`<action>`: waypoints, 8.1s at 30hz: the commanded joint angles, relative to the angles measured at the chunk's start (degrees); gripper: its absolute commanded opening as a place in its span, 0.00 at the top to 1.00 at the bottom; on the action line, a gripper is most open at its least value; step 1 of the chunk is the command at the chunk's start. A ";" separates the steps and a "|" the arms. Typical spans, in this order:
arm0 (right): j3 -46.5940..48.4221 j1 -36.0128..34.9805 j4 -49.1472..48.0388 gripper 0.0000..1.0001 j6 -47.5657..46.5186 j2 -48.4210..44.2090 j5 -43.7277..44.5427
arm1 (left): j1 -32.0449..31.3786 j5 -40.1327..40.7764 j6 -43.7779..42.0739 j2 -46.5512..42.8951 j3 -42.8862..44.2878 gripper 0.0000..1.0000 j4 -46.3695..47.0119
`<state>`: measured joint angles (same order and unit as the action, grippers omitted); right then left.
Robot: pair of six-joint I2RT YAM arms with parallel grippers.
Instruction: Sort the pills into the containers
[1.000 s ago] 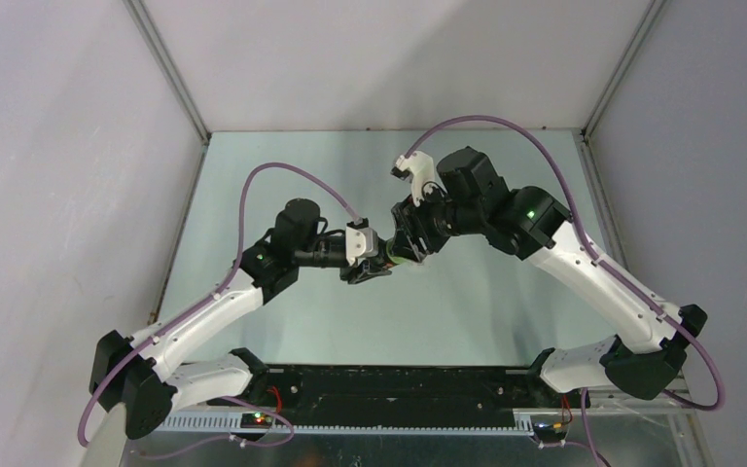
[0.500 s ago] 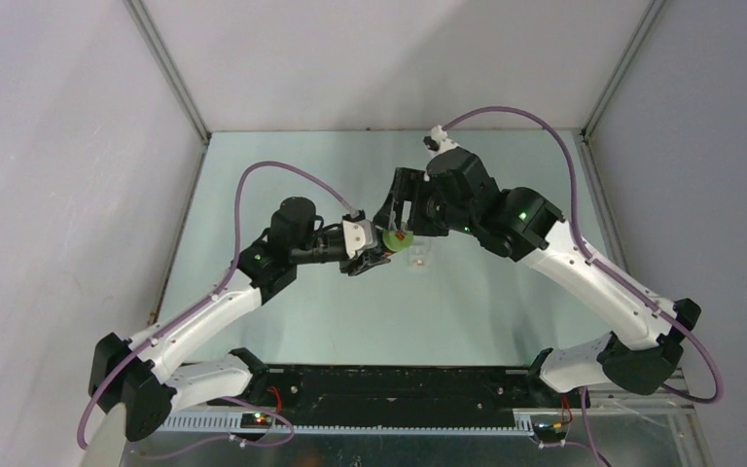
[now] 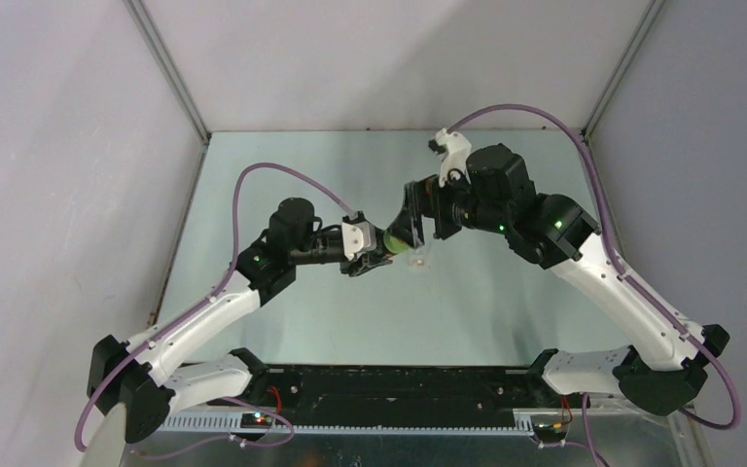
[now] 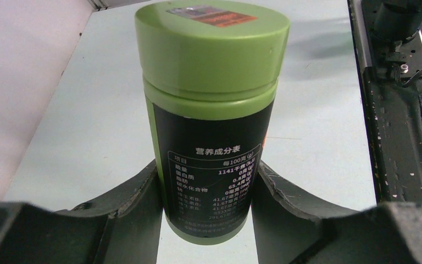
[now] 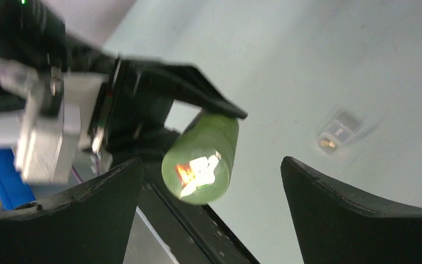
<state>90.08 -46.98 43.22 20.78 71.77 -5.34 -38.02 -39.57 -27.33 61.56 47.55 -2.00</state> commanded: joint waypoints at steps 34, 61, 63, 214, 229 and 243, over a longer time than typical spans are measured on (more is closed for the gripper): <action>1.76 -8.42 2.92 0.74 19.39 5.58 21.67 | -0.10 -0.58 0.82 -1.79 0.53 1.00 4.39; -2.68 -7.38 3.20 0.13 -16.99 -3.26 -0.44 | -0.12 -3.37 -0.26 -2.90 1.64 1.00 -0.99; -1.94 -7.41 3.65 0.17 -18.05 -2.61 0.03 | -0.10 -4.25 -0.40 -2.47 2.19 1.00 -1.93; -31.16 27.44 -14.83 0.61 11.21 16.40 -7.33 | 1.19 23.33 78.70 52.53 14.50 0.60 13.31; -31.34 25.05 -21.28 0.61 9.58 24.77 -14.89 | 1.27 24.77 79.70 53.17 14.23 0.66 10.43; -31.29 22.67 -27.24 0.54 11.62 30.70 -17.83 | 1.21 23.52 84.64 53.30 12.38 0.70 12.69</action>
<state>58.83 -23.38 18.02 31.66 100.88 -22.20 -36.62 -17.56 55.66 113.49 61.08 11.46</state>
